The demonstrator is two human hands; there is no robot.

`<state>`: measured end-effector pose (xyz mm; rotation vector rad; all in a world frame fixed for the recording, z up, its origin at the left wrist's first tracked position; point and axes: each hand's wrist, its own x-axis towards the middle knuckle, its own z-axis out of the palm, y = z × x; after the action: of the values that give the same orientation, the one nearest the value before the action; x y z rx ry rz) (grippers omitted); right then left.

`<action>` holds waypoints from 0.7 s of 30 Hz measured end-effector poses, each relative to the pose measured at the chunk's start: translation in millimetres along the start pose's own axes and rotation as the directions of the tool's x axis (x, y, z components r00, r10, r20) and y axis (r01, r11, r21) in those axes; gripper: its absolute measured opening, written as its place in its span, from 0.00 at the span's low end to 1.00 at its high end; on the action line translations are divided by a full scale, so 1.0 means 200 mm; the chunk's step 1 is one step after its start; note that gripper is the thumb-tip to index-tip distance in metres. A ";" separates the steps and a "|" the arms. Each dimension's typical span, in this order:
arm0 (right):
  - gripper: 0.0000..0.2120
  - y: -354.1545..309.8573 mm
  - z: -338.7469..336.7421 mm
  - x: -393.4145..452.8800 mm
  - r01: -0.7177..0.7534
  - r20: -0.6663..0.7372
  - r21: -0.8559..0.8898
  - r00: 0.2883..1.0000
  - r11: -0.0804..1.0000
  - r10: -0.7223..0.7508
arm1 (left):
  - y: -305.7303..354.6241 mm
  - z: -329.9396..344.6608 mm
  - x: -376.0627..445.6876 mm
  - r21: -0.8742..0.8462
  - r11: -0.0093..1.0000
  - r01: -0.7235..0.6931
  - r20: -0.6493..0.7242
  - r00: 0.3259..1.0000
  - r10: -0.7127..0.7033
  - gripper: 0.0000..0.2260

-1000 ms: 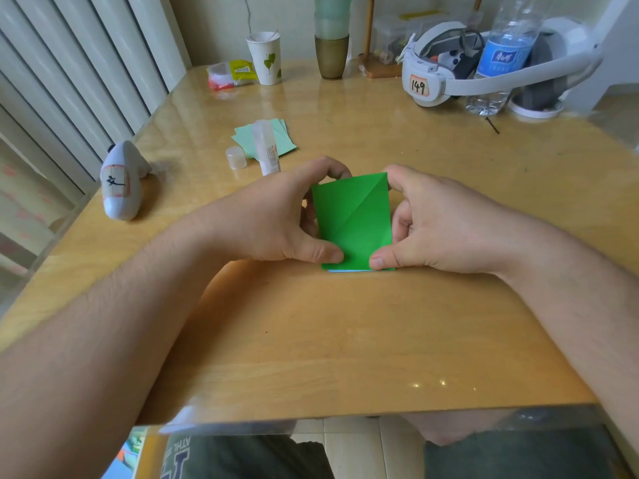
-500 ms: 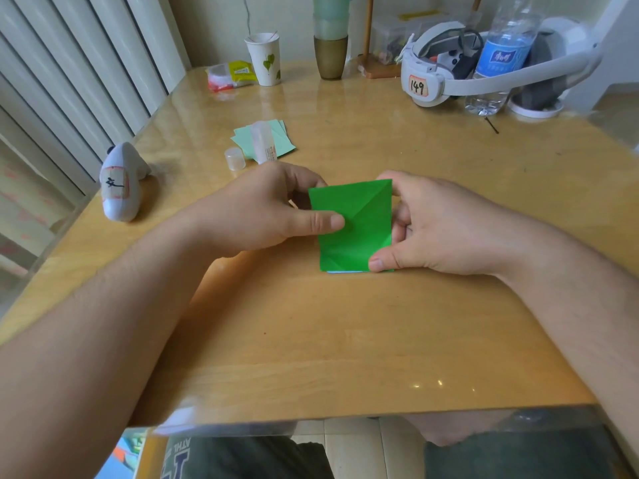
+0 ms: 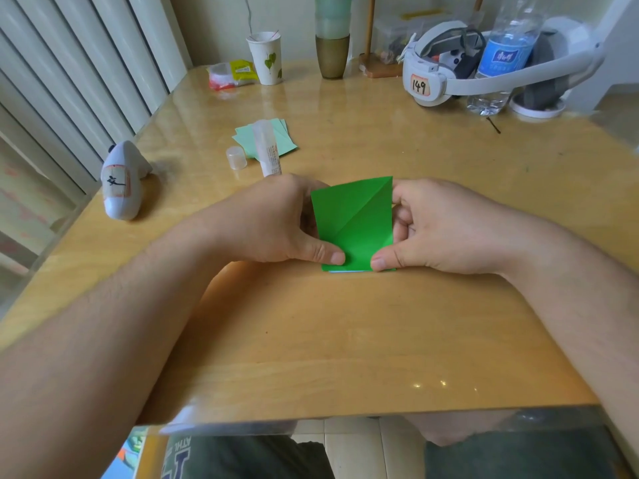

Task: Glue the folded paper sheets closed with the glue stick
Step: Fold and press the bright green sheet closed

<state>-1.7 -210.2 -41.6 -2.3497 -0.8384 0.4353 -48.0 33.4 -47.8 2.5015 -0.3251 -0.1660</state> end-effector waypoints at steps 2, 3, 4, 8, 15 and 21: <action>0.20 0.00 0.00 0.00 -0.010 -0.010 -0.022 1.000 1.000 0.010 | 0.00 0.00 0.00 0.007 1.000 0.010 -0.003 1.000 -0.010 0.19; 0.20 0.00 0.00 0.00 -0.012 -0.011 -0.027 1.000 1.000 0.012 | 0.00 0.00 0.00 0.006 1.000 0.011 0.003 1.000 -0.011 0.19; 0.20 0.00 0.00 0.00 -0.013 -0.010 -0.031 1.000 0.999 0.013 | 0.00 0.00 0.00 0.007 1.000 0.013 0.006 1.000 -0.013 0.20; 0.19 0.00 0.00 0.01 -0.024 -0.012 -0.059 1.000 0.998 0.023 | -0.01 0.00 0.01 0.058 0.998 0.025 0.023 0.999 -0.026 0.24; 0.19 0.00 0.00 0.00 -0.033 -0.017 -0.044 0.999 0.998 0.032 | 0.01 0.00 0.00 0.089 0.996 0.032 0.009 0.999 -0.033 0.23; 0.20 0.00 0.00 0.01 -0.038 -0.016 -0.040 0.999 0.998 0.038 | 0.01 0.00 0.01 0.083 0.996 0.029 0.002 1.000 -0.029 0.23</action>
<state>-1.2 -208.4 -41.9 -2.4062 -0.8037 0.4196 -47.0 31.4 -46.6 2.5891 -0.3025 -0.1721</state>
